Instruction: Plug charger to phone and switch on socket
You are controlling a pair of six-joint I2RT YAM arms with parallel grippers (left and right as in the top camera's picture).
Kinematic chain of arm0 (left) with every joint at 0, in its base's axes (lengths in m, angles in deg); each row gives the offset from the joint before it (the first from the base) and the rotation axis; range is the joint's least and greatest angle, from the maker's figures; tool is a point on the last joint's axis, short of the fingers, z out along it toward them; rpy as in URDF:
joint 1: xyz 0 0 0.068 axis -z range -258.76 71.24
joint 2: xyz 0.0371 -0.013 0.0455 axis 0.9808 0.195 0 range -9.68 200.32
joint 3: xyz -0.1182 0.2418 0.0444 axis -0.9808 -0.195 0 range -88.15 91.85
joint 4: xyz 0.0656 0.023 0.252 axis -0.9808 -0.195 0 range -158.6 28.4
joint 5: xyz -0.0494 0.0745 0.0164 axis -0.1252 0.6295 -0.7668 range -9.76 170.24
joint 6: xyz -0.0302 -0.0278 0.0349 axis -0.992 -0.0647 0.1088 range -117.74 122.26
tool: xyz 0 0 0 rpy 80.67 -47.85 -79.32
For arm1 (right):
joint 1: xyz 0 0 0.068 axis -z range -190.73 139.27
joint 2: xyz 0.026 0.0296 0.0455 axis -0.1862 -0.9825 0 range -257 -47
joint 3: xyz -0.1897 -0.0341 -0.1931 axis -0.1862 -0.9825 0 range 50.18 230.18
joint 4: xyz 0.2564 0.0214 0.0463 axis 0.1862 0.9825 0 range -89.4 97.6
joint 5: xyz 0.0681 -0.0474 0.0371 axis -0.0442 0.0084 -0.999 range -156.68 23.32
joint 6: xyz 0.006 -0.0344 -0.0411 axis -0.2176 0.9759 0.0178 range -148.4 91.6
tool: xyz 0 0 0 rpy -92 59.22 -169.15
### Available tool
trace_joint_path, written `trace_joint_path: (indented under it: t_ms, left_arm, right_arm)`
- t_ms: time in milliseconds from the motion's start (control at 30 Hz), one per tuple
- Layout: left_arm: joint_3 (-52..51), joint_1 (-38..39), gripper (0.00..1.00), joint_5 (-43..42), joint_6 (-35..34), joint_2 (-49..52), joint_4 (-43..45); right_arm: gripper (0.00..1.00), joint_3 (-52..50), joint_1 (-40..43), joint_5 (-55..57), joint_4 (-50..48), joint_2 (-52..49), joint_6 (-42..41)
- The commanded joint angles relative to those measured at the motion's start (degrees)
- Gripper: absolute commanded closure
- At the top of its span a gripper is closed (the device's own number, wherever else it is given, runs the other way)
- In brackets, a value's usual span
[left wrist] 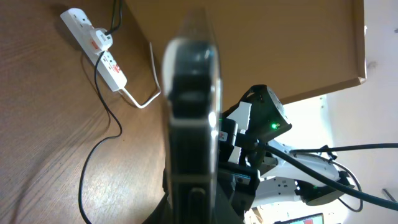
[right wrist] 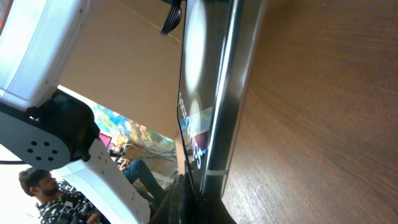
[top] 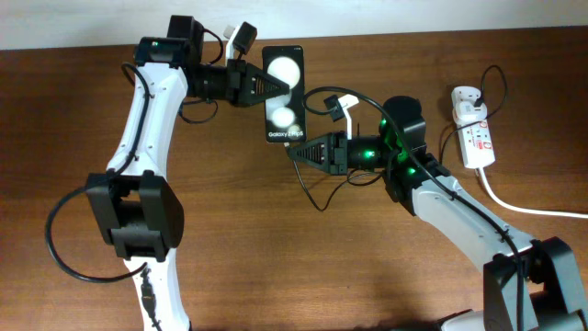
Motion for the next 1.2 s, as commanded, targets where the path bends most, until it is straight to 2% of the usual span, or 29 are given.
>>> trace_joint_path:
  t_ms: [0,300,867,967,1067,1167]
  left_arm:
    - [0.6,1.5,1.00,-0.9,0.3,-0.8,-0.5]
    - [0.6,3.5,1.00,0.7,0.3,-0.8,-0.5]
    - [0.6,4.1,1.00,0.6,0.3,-0.8,-0.2]
    - [0.6,2.5,1.00,-0.2,0.3,-0.8,0.3]
    - [0.6,-1.6,1.00,-5.0,0.3,-0.8,0.7]
    - [0.6,-5.4,1.00,-5.3,0.2,-0.8,0.7]
  right_arm:
    - [0.96,0.3,1.2,3.5,-0.9,0.0,0.5]
    - [0.96,0.3,0.2,5.2,-5.0,0.0,-2.5]
    - [0.96,0.3,-1.3,8.5,-5.2,0.0,-4.4]
    - [0.96,0.3,-1.2,6.6,-5.2,0.0,-4.4]
    - [0.96,0.3,-1.2,4.7,-5.2,0.0,-4.4]
    - [0.96,0.3,-1.2,5.3,-5.0,0.0,-5.1]
